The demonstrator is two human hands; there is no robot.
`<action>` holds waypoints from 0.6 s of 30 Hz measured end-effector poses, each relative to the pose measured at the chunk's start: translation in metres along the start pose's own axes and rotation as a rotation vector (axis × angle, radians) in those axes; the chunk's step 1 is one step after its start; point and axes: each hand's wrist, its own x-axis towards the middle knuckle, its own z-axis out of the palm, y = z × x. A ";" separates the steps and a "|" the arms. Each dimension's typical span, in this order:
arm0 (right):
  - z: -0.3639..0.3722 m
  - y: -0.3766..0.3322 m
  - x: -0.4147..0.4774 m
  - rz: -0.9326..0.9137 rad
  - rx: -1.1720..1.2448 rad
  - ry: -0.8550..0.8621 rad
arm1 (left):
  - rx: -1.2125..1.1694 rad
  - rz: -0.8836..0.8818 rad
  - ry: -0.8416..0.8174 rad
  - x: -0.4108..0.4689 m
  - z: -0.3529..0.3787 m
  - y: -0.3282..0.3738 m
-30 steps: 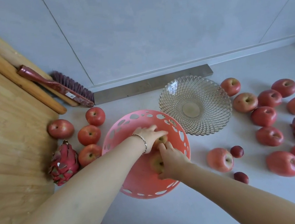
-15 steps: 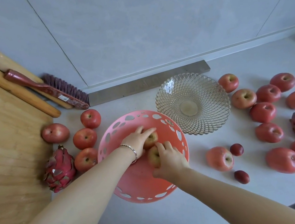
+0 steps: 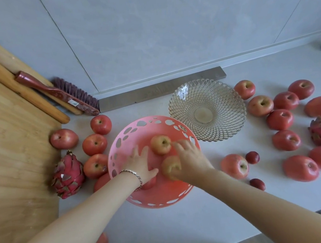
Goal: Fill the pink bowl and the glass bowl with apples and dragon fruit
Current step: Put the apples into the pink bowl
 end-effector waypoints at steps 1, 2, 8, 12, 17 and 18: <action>-0.010 0.006 -0.004 -0.001 0.009 0.096 | -0.037 -0.020 0.009 -0.003 0.001 0.000; -0.020 0.014 -0.008 0.041 0.000 0.164 | -0.056 -0.033 0.025 -0.006 0.001 -0.001; -0.037 0.087 -0.028 0.503 -0.410 -0.257 | 0.098 -0.014 -0.014 -0.015 0.006 -0.005; -0.021 0.104 -0.032 0.420 -0.500 -0.242 | 0.123 -0.038 -0.052 -0.016 0.006 -0.004; -0.034 0.100 -0.034 0.426 -0.291 -0.154 | -0.030 -0.043 0.119 -0.011 -0.002 -0.007; -0.038 0.094 -0.033 0.408 -0.230 -0.114 | -0.063 -0.030 0.185 -0.007 -0.006 -0.008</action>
